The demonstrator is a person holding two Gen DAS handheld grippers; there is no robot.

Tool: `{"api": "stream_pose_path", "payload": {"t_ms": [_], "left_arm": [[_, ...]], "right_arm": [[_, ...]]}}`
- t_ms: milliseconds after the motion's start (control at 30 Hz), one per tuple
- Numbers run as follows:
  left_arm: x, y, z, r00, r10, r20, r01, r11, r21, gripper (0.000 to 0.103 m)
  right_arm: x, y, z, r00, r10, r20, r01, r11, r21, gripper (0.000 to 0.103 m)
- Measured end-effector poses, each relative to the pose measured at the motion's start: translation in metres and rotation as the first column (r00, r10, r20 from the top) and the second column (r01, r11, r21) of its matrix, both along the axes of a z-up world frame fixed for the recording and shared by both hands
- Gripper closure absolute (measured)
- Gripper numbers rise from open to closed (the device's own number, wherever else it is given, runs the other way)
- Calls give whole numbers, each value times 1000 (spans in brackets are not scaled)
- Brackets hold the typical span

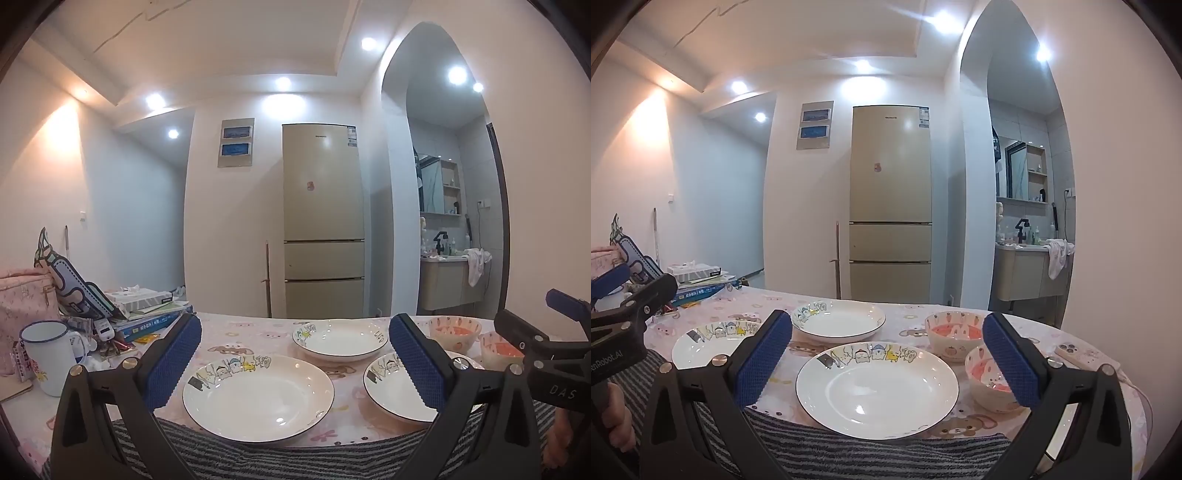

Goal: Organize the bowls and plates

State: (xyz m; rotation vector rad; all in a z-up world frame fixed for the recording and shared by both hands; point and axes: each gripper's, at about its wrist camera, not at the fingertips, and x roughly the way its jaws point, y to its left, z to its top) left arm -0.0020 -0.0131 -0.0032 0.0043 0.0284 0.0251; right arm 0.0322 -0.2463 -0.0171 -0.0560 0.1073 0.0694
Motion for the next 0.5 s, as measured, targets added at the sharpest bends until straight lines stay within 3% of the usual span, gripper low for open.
{"api": "stream_pose_path", "payload": {"t_ms": [500], "left_arm": [[1,7,1,1000,-2,19,3,999,-32,0]], "right_arm": [[-2,4,1,1000,0,5,0,1000,-9,0]]}}
